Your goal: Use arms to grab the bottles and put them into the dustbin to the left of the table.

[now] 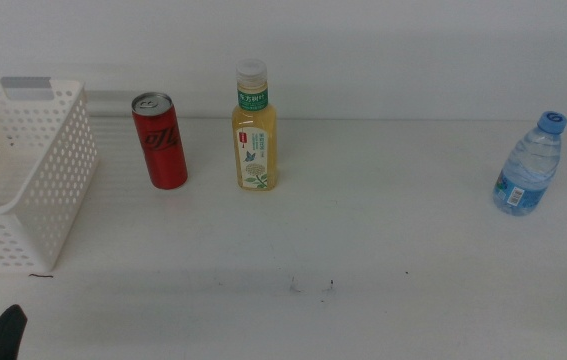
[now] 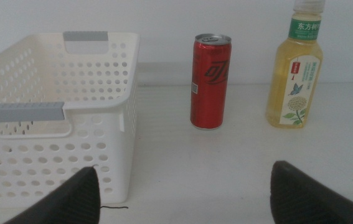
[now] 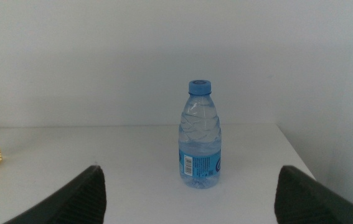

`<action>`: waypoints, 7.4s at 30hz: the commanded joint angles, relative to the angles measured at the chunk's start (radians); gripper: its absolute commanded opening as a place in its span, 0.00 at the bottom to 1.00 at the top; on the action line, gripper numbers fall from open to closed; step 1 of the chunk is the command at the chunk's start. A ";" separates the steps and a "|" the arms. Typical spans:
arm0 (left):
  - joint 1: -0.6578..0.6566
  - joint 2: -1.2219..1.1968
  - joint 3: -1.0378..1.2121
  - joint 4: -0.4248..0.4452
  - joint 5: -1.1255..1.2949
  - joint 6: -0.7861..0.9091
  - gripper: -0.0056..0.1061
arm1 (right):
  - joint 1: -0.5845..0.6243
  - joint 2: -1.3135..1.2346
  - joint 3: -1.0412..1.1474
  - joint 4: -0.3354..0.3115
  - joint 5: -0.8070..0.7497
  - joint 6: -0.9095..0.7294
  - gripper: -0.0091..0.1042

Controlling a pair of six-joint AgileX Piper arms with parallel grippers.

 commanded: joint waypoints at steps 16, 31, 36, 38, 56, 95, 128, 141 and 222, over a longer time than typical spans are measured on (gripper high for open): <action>-0.045 0.243 -0.183 0.029 -0.013 -0.005 0.89 | -0.004 -0.004 0.003 -0.010 -0.006 0.000 0.90; -0.133 0.834 -0.230 0.029 -0.533 -0.005 0.89 | -0.004 -0.004 0.003 -0.010 -0.006 0.000 0.90; -0.133 1.000 -0.230 0.061 -0.683 -0.005 0.89 | -0.004 -0.004 0.003 -0.010 -0.006 0.000 0.90; -0.133 1.040 -0.230 0.061 -0.727 -0.005 0.89 | -0.004 -0.004 0.003 -0.010 -0.006 0.000 0.90; -0.133 1.265 -0.230 0.116 -0.925 -0.088 0.89 | -0.004 -0.004 0.003 -0.010 -0.006 0.000 0.90; -0.133 1.376 -0.238 0.291 -1.101 -0.249 0.87 | -0.004 -0.004 0.003 -0.010 -0.006 0.000 0.90; -0.130 1.972 -0.751 0.195 -1.108 -0.184 0.87 | -0.004 -0.004 0.003 -0.010 -0.006 0.000 0.90; -0.112 2.073 -0.882 0.202 -1.117 -0.184 0.87 | -0.004 -0.004 0.003 -0.010 -0.006 0.000 0.90; 0.234 1.569 -1.609 -0.055 0.795 0.340 0.27 | -0.004 -0.004 0.003 -0.010 -0.006 0.000 0.90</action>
